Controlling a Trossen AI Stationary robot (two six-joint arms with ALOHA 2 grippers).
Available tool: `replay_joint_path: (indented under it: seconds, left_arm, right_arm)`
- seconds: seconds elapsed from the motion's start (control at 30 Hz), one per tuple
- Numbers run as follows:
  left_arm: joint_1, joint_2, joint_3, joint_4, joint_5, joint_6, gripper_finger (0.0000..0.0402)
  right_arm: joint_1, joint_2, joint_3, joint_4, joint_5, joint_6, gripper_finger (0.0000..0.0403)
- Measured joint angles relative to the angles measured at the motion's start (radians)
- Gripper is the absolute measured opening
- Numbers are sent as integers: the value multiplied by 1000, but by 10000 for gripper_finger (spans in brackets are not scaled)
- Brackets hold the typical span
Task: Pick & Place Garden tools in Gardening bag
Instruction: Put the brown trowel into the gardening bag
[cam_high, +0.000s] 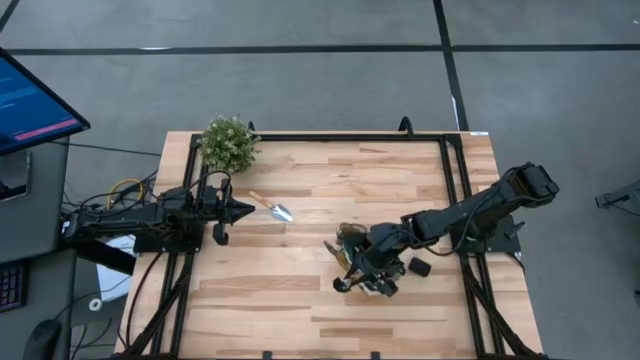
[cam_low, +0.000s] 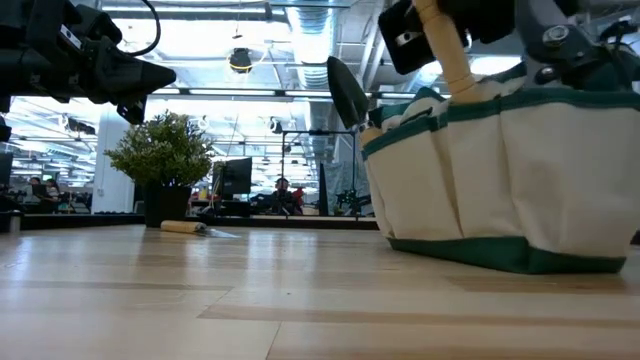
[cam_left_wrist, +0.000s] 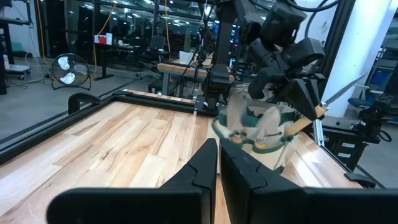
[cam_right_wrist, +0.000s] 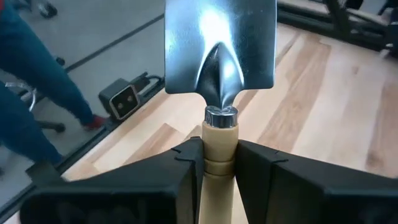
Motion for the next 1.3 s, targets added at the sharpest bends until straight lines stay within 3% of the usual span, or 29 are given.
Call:
replay_joint_path:
  seconds: [0.2, 0.57, 1.23, 1.3]
  left_arm:
    - [0, 0, 0, 0, 0, 0, 17]
    - [0, 0, 0, 0, 0, 0, 17]
    - [0, 0, 0, 0, 0, 0, 17]
    - [0, 0, 0, 0, 0, 0, 17]
  right_arm:
    - [-12, 0, -99, 202, -3, 80, 58]
    - [-31, 0, -168, 329, -12, 112, 58]
    - [-50, 0, -166, 230, -25, 117, 58]
    - [-60, 0, -166, 225, -26, 146, 75]
